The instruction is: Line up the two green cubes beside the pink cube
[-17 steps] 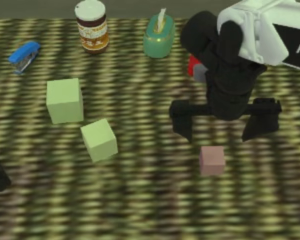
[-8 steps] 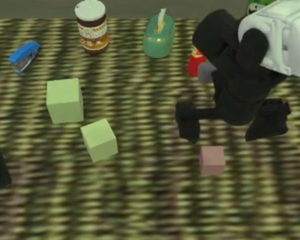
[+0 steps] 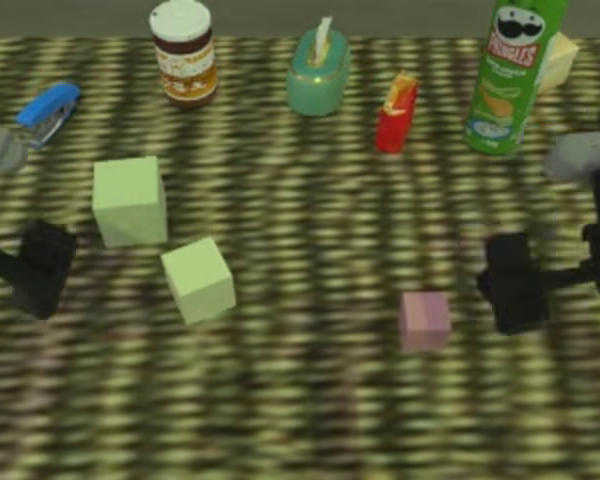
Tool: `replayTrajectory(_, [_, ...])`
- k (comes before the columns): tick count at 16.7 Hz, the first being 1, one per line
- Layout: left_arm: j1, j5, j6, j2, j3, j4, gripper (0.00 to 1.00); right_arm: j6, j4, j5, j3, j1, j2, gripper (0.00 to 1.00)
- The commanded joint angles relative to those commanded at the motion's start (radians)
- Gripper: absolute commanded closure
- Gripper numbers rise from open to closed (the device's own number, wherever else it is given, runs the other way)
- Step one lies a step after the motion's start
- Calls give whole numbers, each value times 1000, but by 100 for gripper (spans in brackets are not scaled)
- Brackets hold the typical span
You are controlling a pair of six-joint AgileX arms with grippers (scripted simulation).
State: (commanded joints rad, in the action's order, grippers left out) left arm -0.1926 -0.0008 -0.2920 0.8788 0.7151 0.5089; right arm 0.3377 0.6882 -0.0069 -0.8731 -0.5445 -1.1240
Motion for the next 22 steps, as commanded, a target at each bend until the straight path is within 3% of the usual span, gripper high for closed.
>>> replayTrajectory(7, [-148, 4, -222, 694, 520, 391, 0, -200, -372, -8, 566, 241, 681, 0])
replayTrajectory(14, [-242, 4, -363, 1114, 871, 625, 0, -325, -648, 6, 845, 493, 1067, 0])
replayTrajectory(22, [-249, 3, -381, 1163, 915, 649, 0, -338, -688, 7, 873, 535, 1124, 0])
